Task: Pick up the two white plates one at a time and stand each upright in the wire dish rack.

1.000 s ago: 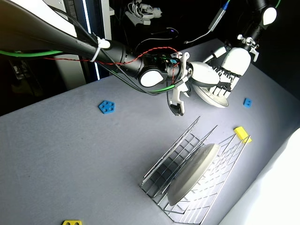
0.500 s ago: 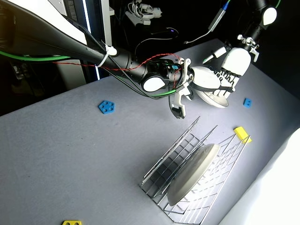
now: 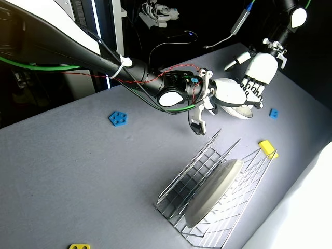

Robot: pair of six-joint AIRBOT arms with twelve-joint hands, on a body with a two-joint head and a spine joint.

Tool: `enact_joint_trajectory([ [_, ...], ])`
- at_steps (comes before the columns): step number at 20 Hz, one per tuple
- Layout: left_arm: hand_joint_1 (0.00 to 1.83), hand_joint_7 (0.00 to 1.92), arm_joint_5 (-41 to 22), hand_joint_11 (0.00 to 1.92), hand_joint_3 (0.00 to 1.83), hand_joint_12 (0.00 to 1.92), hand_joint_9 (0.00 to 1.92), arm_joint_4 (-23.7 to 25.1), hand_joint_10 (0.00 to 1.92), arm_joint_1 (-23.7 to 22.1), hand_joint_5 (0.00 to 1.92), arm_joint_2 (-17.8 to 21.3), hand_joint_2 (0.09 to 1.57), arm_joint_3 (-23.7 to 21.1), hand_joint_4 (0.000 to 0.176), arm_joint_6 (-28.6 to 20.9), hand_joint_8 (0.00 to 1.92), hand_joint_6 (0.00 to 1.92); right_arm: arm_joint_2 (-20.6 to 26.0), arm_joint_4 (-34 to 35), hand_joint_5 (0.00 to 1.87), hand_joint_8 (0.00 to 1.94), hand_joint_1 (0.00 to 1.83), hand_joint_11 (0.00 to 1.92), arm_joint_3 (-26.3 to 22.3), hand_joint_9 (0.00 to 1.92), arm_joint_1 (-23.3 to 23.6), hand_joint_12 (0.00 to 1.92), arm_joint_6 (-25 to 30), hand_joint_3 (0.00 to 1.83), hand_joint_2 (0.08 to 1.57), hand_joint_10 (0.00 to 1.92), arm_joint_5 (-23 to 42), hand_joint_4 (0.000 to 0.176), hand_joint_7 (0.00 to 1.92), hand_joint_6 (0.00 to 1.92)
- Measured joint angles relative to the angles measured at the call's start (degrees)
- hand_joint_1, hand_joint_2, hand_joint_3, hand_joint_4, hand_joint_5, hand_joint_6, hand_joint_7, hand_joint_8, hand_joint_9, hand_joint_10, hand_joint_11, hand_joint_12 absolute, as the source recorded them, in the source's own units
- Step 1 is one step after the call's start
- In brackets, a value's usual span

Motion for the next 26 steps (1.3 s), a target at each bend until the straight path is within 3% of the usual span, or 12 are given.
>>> enact_joint_trajectory([
  [1,0.0,0.03,0.0,0.0,0.0,0.0,0.01,0.0,0.0,0.0,0.06,0.0,1.06,0.0,0.0,-0.07,0.01,0.01,0.0,0.02,0.97,0.66,1.22,0.66,0.02,1.05,0.0,1.09,0.0,0.0,1.1,0.06,-0.11,0.0,1.03,1.01],
  [2,0.0,0.03,-0.02,0.0,0.0,0.0,0.01,-0.02,0.0,0.0,0.06,0.0,1.06,0.0,0.0,-0.09,0.01,0.01,0.02,0.04,0.95,0.76,1.34,0.65,0.07,0.98,0.0,1.23,-0.02,0.0,1.1,0.92,-0.02,0.0,1.03,1.03],
  [3,0.0,0.03,-0.02,0.0,0.0,0.0,0.01,0.0,0.0,0.0,0.05,0.0,1.07,0.0,0.0,-0.11,0.0,0.0,0.02,-0.44,0.96,0.77,1.36,0.7,0.09,0.98,0.02,1.26,-0.37,0.0,1.09,1.08,0.57,0.0,1.05,1.02],
  [11,0.0,0.01,-0.13,0.0,0.0,0.0,0.0,2.6,0.0,-3.26,0.04,0.0,1.06,0.04,0.0,-1.77,0.0,0.0,0.76,-1.62,1.02,0.78,1.25,0.86,-1.16,1.17,-0.07,1.26,-0.72,0.0,1.07,0.54,0.85,0.0,1.15,0.87],
  [12,0.0,0.02,-0.13,0.0,0.0,0.0,0.0,3.89,0.0,-4.85,0.05,-0.02,1.06,0.02,0.0,-2.19,0.01,0.01,1.38,-2.23,1.02,0.69,1.36,0.86,-1.99,1.08,-0.07,1.25,-0.68,0.0,1.06,0.96,0.87,0.0,1.12,0.86],
  [17,0.0,0.02,-0.28,0.0,0.0,0.0,0.0,4.37,0.0,-9.44,0.05,-0.33,1.06,-0.68,0.0,-2.51,0.0,0.0,4.9,-3.32,1.05,0.74,1.24,0.8,-6.29,1.13,-0.28,1.29,-0.26,0.0,1.07,0.45,0.7,0.022,1.13,0.9],
  [18,0.0,0.02,-0.28,0.0,0.0,0.0,0.0,4.31,0.0,-10.43,0.05,-0.33,1.06,-0.74,0.0,-2.51,0.0,0.01,6.29,-3.76,1.05,0.72,1.24,0.8,-7.72,1.16,-0.28,1.26,-0.26,0.0,1.07,0.43,0.42,0.022,1.14,0.89],
  [19,0.0,0.02,-0.33,0.0,0.0,0.0,0.0,4.37,0.0,-11.3,0.05,-0.31,1.06,-0.74,0.0,-2.73,0.0,0.0,7.34,-4.24,1.03,0.64,1.36,0.83,-8.83,1.06,-0.26,1.21,-0.26,0.01,1.06,0.91,0.24,0.0,1.13,0.91],
  [22,0.0,0.03,-0.52,0.0,0.0,0.0,0.01,4.13,0.0,-14.8,0.06,0.44,1.06,-1.33,0.0,-2.73,0.01,0.01,11.39,-5.11,1.04,0.72,1.24,0.81,-13.7,1.15,0.46,1.23,-0.24,0.0,1.07,0.45,-1.77,0.019,1.14,0.9],
  [24,0.0,0.03,-0.55,0.0,0.0,0.0,0.01,3.67,0.0,-17.44,0.06,1.33,1.07,-1.92,0.0,-2.86,0.01,0.0,14.25,-5.2,1.01,0.66,1.38,0.81,-17.35,1.02,1.4,1.24,0.04,0.01,1.07,1.04,-2.4,0.0,1.11,0.92],
  [25,0.0,0.03,-0.57,0.0,0.0,0.0,0.01,3.63,0.0,-18.27,0.06,1.6,1.07,-2.14,0.0,-2.93,0.01,0.0,15.37,-5.27,1.05,0.64,1.38,0.79,-18.62,1.02,1.68,1.25,0.61,0.0,1.06,1.05,-2.75,0.0,1.13,0.86],
  [26,0.0,0.03,-0.42,0.0,0.0,0.0,0.01,3.63,0.0,-19.02,0.05,1.9,1.06,-2.6,0.0,-3.13,0.0,0.0,16.41,-5.46,1.04,0.71,1.27,0.79,-20.0,1.04,2.23,1.21,1.49,0.0,1.07,0.69,-3.52,0.0,1.12,0.91],
])
